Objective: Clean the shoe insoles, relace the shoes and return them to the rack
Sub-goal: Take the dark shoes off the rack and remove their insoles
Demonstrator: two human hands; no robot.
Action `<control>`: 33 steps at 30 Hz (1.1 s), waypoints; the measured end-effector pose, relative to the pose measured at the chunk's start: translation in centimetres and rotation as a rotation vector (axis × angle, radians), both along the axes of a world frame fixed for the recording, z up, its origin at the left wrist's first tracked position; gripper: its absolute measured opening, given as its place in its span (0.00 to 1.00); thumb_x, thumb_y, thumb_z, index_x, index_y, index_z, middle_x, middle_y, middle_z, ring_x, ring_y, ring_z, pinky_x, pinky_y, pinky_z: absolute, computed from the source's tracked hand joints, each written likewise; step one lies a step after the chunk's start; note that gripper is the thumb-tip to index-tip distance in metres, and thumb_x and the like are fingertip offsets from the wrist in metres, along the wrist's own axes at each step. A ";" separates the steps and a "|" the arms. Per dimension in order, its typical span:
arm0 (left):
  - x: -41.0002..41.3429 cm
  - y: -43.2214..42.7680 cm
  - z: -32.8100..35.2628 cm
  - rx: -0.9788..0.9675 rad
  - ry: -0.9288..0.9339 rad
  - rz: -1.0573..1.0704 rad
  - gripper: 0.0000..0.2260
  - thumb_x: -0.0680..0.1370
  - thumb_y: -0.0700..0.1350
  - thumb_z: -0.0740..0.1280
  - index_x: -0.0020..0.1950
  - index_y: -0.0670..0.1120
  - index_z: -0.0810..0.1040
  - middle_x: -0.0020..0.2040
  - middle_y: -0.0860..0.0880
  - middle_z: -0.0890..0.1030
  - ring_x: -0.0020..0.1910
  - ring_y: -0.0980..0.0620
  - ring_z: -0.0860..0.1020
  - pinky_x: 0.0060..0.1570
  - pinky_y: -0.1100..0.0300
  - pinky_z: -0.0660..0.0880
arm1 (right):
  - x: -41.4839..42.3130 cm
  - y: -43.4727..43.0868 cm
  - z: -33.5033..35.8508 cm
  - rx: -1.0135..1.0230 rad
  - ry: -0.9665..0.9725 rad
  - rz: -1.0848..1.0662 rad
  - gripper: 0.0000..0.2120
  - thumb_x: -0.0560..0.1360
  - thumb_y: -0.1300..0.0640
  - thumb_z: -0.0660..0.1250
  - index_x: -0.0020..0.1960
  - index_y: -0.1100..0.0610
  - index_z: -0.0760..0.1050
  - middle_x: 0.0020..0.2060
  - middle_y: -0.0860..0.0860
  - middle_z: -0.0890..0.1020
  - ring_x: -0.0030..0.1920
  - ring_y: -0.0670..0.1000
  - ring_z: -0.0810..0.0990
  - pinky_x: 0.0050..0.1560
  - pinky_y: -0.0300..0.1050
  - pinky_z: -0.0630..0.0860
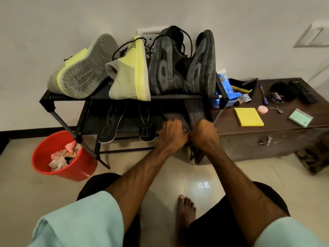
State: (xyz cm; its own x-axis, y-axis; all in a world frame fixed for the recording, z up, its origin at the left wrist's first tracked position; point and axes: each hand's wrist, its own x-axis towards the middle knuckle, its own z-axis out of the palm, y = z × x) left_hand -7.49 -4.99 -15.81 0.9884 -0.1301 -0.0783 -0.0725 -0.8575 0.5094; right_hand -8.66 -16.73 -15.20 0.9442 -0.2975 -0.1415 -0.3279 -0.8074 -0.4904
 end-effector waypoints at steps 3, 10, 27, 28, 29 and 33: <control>0.3 0.0 -0.5 0.023 0.077 0.020 0.15 0.80 0.50 0.69 0.61 0.42 0.78 0.62 0.42 0.79 0.63 0.41 0.77 0.54 0.51 0.74 | 0.3 -0.6 -0.1 0.043 0.022 -0.051 0.15 0.75 0.56 0.71 0.57 0.66 0.79 0.55 0.64 0.82 0.56 0.66 0.82 0.54 0.56 0.81; 2.6 -0.7 0.4 -0.005 0.125 0.062 0.15 0.78 0.48 0.70 0.62 0.43 0.79 0.61 0.42 0.80 0.61 0.40 0.78 0.53 0.52 0.75 | 1.9 -0.1 -1.0 0.030 0.042 -0.051 0.15 0.75 0.55 0.72 0.57 0.65 0.79 0.55 0.64 0.81 0.57 0.67 0.81 0.53 0.56 0.80; 4.1 0.3 -5.0 -0.200 0.165 0.274 0.23 0.78 0.52 0.73 0.68 0.42 0.73 0.62 0.44 0.79 0.60 0.44 0.79 0.48 0.56 0.74 | 1.4 -2.6 -4.8 0.036 -0.103 -0.214 0.09 0.76 0.58 0.73 0.55 0.60 0.80 0.48 0.56 0.84 0.48 0.58 0.84 0.48 0.51 0.82; 4.3 0.4 -5.2 -0.197 0.175 0.279 0.23 0.77 0.53 0.73 0.67 0.42 0.74 0.61 0.45 0.79 0.60 0.43 0.79 0.49 0.54 0.75 | 1.4 -2.9 -4.9 0.031 -0.093 -0.216 0.09 0.76 0.58 0.74 0.54 0.60 0.81 0.47 0.56 0.84 0.48 0.58 0.85 0.47 0.48 0.81; 4.6 0.4 -5.3 -0.185 0.176 0.282 0.23 0.77 0.55 0.73 0.65 0.42 0.76 0.61 0.45 0.80 0.60 0.42 0.79 0.52 0.52 0.77 | 1.3 -3.1 -4.8 0.028 -0.079 -0.214 0.08 0.76 0.57 0.74 0.53 0.60 0.83 0.46 0.57 0.85 0.48 0.58 0.85 0.45 0.46 0.79; 5.0 1.1 -5.3 -0.139 0.209 0.302 0.23 0.77 0.58 0.71 0.63 0.42 0.78 0.61 0.43 0.79 0.62 0.39 0.78 0.56 0.47 0.77 | 1.3 -3.6 -5.4 0.063 -0.056 -0.241 0.10 0.77 0.55 0.75 0.51 0.62 0.83 0.45 0.58 0.85 0.47 0.58 0.85 0.44 0.46 0.78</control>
